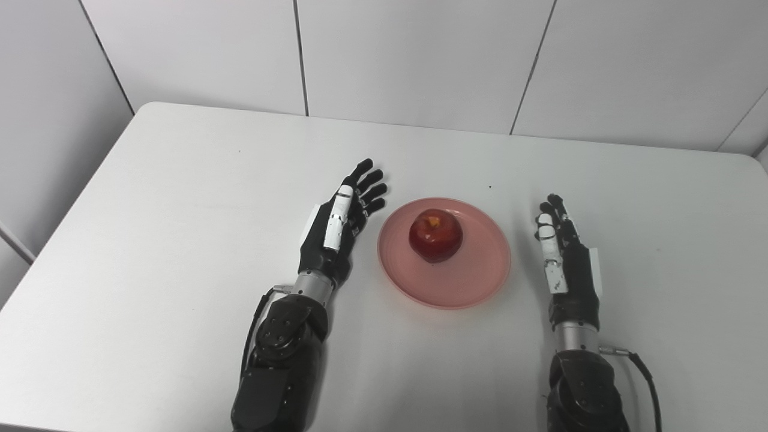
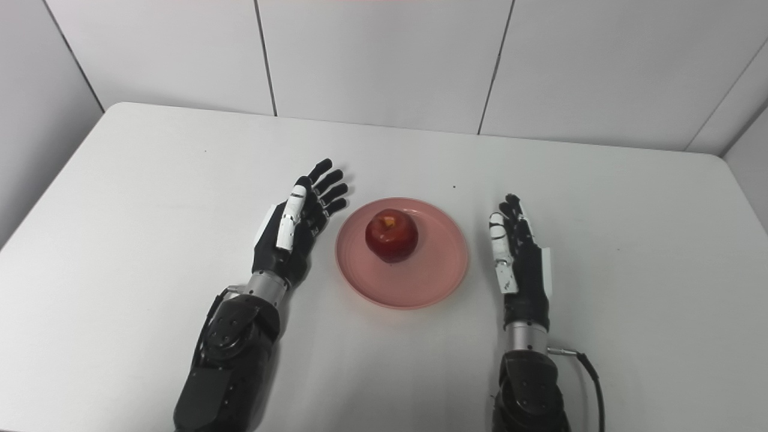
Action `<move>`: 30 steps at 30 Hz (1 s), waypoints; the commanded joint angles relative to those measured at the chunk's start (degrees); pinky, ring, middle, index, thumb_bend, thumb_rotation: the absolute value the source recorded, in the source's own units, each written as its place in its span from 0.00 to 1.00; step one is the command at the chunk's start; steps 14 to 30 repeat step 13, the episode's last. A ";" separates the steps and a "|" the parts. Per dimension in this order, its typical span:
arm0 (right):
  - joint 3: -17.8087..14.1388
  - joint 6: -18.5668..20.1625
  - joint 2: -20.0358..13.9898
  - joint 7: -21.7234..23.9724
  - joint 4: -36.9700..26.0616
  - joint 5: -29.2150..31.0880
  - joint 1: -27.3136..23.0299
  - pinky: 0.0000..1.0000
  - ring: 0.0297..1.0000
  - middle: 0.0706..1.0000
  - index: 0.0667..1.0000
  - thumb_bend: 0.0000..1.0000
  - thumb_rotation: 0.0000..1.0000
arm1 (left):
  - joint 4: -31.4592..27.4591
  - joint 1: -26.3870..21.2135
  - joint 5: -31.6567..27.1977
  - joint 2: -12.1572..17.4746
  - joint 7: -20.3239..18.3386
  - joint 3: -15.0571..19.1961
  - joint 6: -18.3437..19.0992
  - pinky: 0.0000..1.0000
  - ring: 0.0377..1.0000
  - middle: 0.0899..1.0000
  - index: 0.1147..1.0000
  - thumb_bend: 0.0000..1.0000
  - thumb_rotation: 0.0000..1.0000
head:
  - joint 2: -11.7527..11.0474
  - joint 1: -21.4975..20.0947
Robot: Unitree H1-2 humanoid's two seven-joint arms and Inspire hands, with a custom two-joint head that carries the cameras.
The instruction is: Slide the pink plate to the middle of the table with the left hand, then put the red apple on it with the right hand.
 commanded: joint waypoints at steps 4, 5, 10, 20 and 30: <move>-0.16 -2.14 0.55 -0.38 -0.60 0.12 -1.42 0.88 0.89 0.89 0.90 0.21 0.90 | 0.53 2.24 0.89 0.63 0.98 -0.25 2.51 0.88 0.88 0.89 0.87 0.35 1.00 | -0.15 -0.02; -0.14 -2.31 0.51 -0.44 -0.54 0.03 -1.42 0.88 0.88 0.89 0.90 0.21 0.90 | 0.45 2.27 0.89 0.68 0.96 -0.32 2.53 0.88 0.88 0.89 0.87 0.35 1.00 | -0.15 -0.02; -0.21 -2.19 0.61 -0.36 -0.52 0.50 -1.41 0.88 0.88 0.89 0.90 0.22 0.90 | -0.10 2.44 0.93 0.90 0.91 -0.58 2.87 0.89 0.88 0.90 0.88 0.35 1.00 | -0.14 -0.18; -0.19 -1.60 0.80 -0.40 -1.05 0.58 -1.30 0.89 0.89 0.89 0.90 0.22 0.89 | -0.48 2.59 0.89 0.79 1.12 -0.50 3.20 0.89 0.88 0.89 0.87 0.35 1.00 | -0.11 -0.23; -0.19 -1.60 0.80 -0.40 -1.05 0.58 -1.30 0.89 0.89 0.89 0.90 0.22 0.89 | -0.48 2.59 0.89 0.79 1.12 -0.50 3.20 0.89 0.88 0.89 0.87 0.35 1.00 | -0.11 -0.23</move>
